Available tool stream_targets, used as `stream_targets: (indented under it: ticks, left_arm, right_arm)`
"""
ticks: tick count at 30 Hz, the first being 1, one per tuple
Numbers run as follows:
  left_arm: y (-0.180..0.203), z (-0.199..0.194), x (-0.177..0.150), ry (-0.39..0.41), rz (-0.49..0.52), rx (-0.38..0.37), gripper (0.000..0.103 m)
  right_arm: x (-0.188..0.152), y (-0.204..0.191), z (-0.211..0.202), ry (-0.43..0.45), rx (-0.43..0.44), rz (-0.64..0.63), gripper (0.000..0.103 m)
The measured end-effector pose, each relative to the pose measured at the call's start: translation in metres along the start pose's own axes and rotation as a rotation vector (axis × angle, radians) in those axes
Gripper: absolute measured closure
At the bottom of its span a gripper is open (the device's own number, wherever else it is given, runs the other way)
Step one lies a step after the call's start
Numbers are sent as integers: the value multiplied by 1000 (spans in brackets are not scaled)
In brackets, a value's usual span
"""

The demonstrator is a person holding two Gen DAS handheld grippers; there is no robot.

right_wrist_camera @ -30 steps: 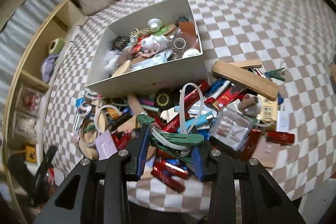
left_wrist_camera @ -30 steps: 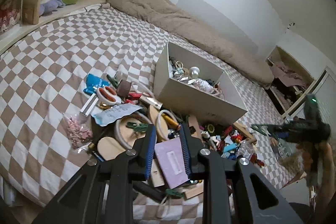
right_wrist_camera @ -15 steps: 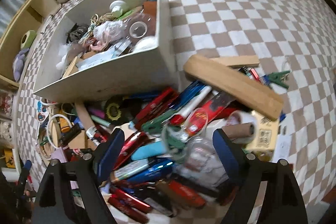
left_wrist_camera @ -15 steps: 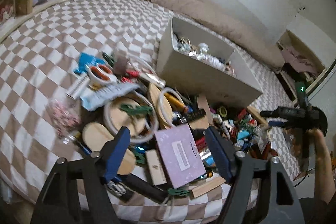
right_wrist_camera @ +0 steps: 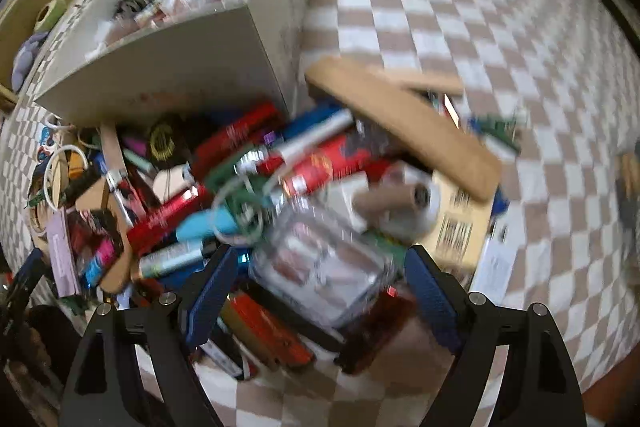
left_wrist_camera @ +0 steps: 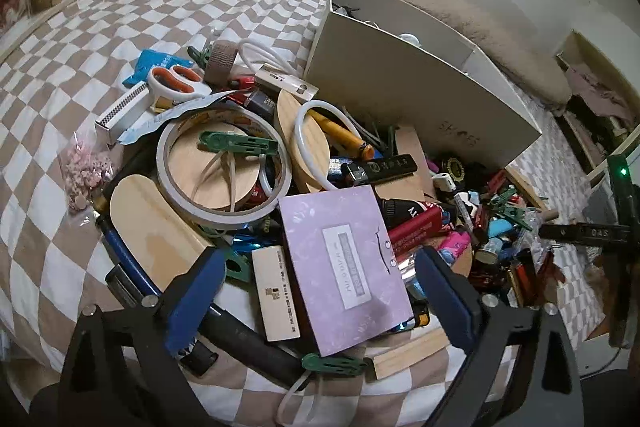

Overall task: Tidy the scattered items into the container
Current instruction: 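Close left tool on the lilac card while right tool grasps the green clothespin, then lift and carry the lilac card and green clothespin toward the white box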

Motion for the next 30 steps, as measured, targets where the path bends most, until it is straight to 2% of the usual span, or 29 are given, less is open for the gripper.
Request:
stream_targets:
  ticks: [4, 7, 8, 11, 13, 14, 16, 17, 19, 24, 26, 30]
  left_arm:
    - [7, 5, 0, -10, 19, 75, 0]
    - [14, 12, -1, -14, 43, 124, 0]
    - [15, 15, -3, -24, 45, 128, 0]
    - [15, 27, -9, -52, 55, 138, 0]
    - [14, 31, -12, -43, 57, 125, 2]
    - [14, 31, -11, -29, 57, 115, 6]
    - [13, 29, -10, -22, 69, 140, 22]
    - [12, 29, -9, -18, 83, 155, 26]
    - [11, 29, -9, -19, 82, 126, 36]
    - [3, 25, -12, -15, 56, 76, 40]
    - [-2, 24, -14, -17, 43, 59, 40]
    - [-2, 19, -17, -12, 21, 29, 40]
  right_arm:
    - [-3, 5, 8, -37, 59, 66, 17]
    - [3, 3, 12, -16, 45, 76, 17]
    - [5, 2, 12, -2, 31, 75, 17]
    - [14, -6, 0, 118, -78, 3, 17]
    - [16, -14, -11, 178, -104, -57, 18]
    - [17, -17, -16, 194, -93, -76, 21]
    - [16, -25, -24, 215, -61, -119, 31]
    - [15, -29, -27, 215, -45, -147, 33]
    - [12, -36, -26, 203, -22, -183, 36]
    - [17, -43, -14, 149, 26, -173, 46]
    - [15, -46, -10, 130, 39, -166, 57]
    - [15, -51, -1, 128, 24, -184, 64]
Point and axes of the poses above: each gripper's, at about its wrist camera, not at the fingertips, and z roughly the way its jaws point, y to its right, x to its top, the point moved 6 cm from there along z, roughly the way its jaws point, and after that the axes turned 12 degrees about z, right-handed, at the moved point
